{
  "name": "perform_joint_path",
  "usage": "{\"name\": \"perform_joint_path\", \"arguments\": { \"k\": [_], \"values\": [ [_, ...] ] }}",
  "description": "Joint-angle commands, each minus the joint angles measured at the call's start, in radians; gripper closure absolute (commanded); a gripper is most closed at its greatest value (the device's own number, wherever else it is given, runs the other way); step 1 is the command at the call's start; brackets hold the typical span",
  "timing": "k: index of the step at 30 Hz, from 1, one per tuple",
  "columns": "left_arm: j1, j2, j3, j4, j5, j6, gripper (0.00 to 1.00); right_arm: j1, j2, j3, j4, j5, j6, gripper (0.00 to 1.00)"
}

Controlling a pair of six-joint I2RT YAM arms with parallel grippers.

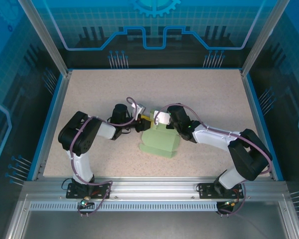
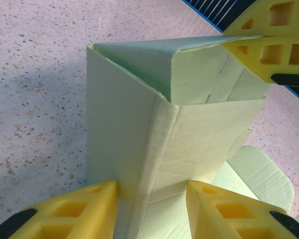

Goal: Fold the paper box

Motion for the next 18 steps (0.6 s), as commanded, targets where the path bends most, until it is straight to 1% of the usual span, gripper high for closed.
{"name": "perform_joint_path", "arguments": {
  "k": [1, 10, 18],
  "values": [
    [-0.019, 0.003, -0.016, 0.036, -0.066, 0.025, 0.56, 0.015, 0.006, 0.032, -0.009, -0.019, 0.026, 1.0],
    [-0.04, -0.013, -0.022, 0.037, -0.21, 0.041, 0.53, 0.015, 0.003, 0.032, -0.034, -0.042, 0.035, 1.0],
    [-0.042, -0.016, -0.04, 0.107, -0.267, 0.041, 0.52, 0.012, 0.015, 0.03, -0.083, -0.052, 0.035, 1.0]
  ]
}}
